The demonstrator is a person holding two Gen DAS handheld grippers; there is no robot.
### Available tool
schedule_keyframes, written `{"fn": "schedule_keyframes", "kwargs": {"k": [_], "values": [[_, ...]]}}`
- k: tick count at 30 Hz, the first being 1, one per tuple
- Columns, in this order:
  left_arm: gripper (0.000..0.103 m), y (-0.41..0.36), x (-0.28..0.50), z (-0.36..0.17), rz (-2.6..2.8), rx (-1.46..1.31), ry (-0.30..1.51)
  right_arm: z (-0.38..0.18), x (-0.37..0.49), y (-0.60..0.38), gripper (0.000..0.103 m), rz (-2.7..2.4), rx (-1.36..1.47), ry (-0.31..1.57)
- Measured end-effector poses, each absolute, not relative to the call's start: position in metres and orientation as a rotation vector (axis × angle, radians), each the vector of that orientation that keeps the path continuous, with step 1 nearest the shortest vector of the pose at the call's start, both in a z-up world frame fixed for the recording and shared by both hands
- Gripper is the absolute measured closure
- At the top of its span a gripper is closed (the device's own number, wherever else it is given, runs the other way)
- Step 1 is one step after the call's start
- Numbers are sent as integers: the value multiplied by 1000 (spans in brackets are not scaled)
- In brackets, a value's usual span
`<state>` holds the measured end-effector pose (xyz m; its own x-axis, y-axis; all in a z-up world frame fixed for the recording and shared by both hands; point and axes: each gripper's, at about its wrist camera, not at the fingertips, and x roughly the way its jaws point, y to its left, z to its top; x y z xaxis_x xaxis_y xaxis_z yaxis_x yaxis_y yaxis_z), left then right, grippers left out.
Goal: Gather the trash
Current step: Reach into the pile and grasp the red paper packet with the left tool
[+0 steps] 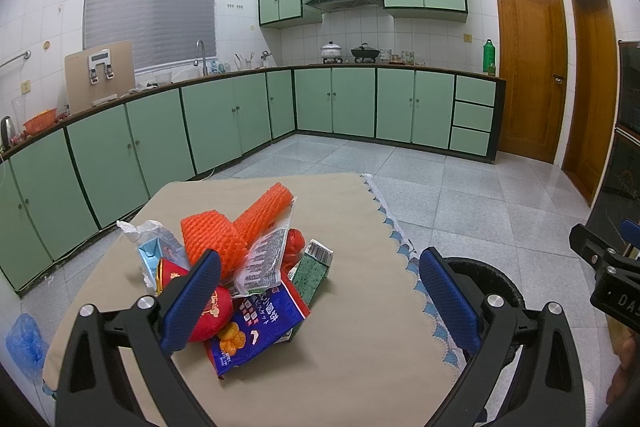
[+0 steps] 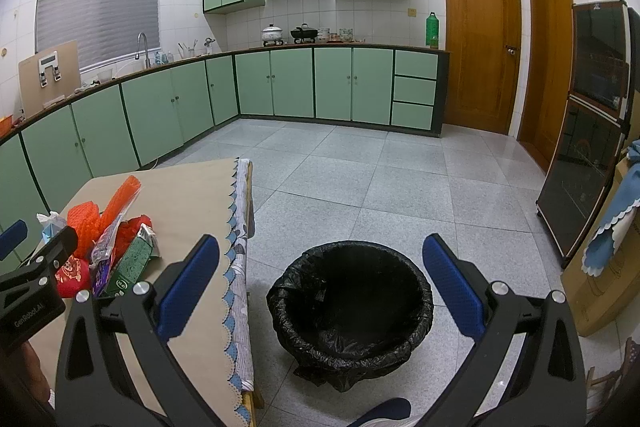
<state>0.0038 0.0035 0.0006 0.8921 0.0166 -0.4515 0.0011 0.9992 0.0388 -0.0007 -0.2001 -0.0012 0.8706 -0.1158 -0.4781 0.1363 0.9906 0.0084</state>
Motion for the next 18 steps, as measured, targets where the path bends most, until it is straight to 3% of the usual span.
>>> {"fn": "schedule_keyframes", "kwargs": {"k": [8,18], "values": [[6,18,4,-6,31,48,465,-4,-1,-199,5,-133,44,497],[6,101,6,-24,193,44,494,-15,12,-165,5,-66,27,502]]}}
